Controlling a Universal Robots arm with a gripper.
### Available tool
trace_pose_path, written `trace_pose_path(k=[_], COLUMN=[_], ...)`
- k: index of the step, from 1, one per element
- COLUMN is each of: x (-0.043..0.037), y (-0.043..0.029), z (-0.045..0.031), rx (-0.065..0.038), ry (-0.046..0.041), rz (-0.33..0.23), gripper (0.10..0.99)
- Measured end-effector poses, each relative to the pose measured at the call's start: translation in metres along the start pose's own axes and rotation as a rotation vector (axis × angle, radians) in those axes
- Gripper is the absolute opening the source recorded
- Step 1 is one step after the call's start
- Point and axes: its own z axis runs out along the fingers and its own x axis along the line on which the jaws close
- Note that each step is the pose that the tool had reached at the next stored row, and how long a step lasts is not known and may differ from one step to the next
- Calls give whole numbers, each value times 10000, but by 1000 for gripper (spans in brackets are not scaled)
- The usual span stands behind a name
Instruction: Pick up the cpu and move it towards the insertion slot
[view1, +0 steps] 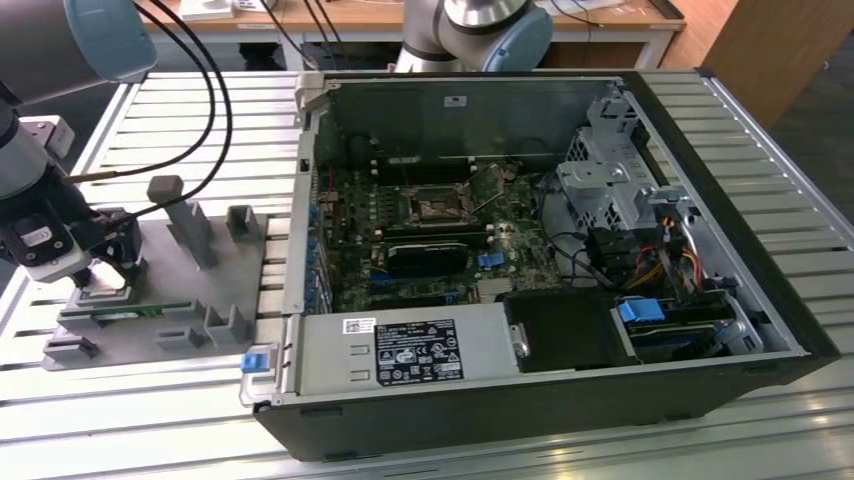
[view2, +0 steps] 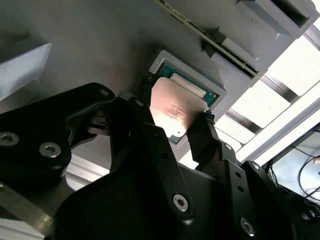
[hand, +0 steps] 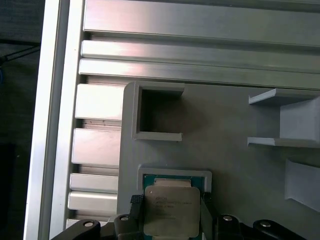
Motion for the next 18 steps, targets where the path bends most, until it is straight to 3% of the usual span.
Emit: trace_pose_path(k=[6, 18], x=[-1, 0], y=[1, 5], z=[-8, -97], rx=[-2, -2], ry=[-4, -2], rz=[0, 0], gripper=[537, 537])
